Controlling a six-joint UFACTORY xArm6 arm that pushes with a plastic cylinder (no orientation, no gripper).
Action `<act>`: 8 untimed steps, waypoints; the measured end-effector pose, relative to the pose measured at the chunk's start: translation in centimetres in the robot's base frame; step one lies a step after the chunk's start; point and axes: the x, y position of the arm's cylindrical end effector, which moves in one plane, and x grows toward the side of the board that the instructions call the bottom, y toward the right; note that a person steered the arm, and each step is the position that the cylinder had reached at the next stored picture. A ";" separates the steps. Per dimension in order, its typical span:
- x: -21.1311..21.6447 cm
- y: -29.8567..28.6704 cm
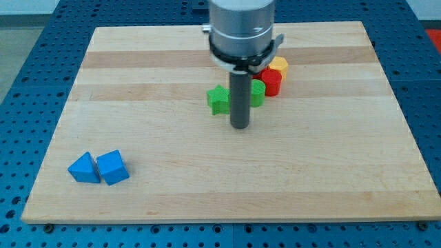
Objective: Move the green star top of the triangle
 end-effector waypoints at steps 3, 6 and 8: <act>-5.7 -1.7; -2.8 -8.2; -2.1 -13.5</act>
